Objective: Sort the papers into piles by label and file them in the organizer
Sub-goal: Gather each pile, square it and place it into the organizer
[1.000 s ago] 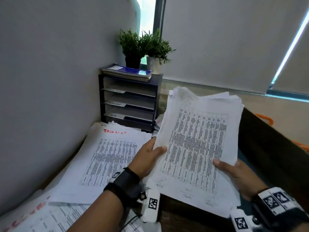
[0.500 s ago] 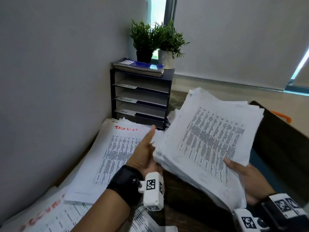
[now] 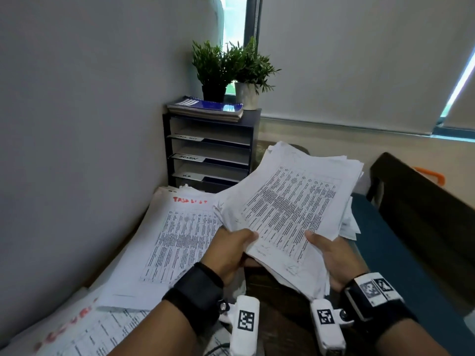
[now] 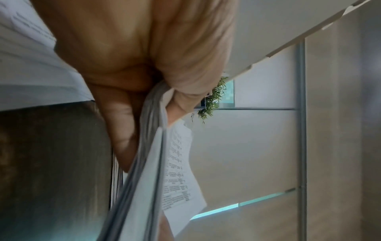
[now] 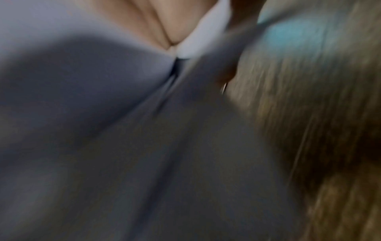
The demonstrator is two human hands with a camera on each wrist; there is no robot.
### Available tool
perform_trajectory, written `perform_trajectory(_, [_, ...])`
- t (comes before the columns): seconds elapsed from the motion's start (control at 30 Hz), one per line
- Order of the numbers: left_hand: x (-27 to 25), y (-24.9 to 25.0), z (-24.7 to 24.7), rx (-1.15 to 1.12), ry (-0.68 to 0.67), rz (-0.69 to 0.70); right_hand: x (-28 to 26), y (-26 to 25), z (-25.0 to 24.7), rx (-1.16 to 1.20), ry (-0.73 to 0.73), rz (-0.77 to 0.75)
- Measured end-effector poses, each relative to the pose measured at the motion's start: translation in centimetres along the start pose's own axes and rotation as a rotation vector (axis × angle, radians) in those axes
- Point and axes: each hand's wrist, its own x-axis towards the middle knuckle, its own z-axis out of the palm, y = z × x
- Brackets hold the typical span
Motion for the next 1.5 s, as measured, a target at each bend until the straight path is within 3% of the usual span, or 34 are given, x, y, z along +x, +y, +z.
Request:
perform_trajectory(0.17, [-2.1,0.3,-3.1,-0.131,0.191,0.008,-0.1,0.7,2.6,0.045,-0.179,0.164])
perform_trajectory(0.4, [-3.3,-0.4,-6.1,-0.423,0.283,0.018,-0.3,3.4,6.0,0.011,-0.227,0.187])
perform_trajectory(0.63, [-6.0,-1.2,-8.0,-0.427,0.424,0.092,0.0,5.1,8.4,-0.113,-0.365,0.192])
perform_trajectory(0.87, [-5.2,0.5,-9.6,-0.389,0.531,0.065,1.7,5.5,11.4,-0.165,-0.345,0.277])
perform_trajectory(1.07, [-3.8,2.1,-11.3,-0.408,0.539,0.076,3.0,5.7,12.5,-0.136,-0.384,0.282])
perform_trajectory(1.2, [-3.8,1.8,-12.9,-0.448,0.538,0.044,3.4,5.5,10.4,-0.14,-0.385,0.326])
perform_trajectory(1.5, [-1.3,2.3,-13.2,-0.429,0.538,0.025,4.9,4.8,5.5,0.007,-0.185,0.36])
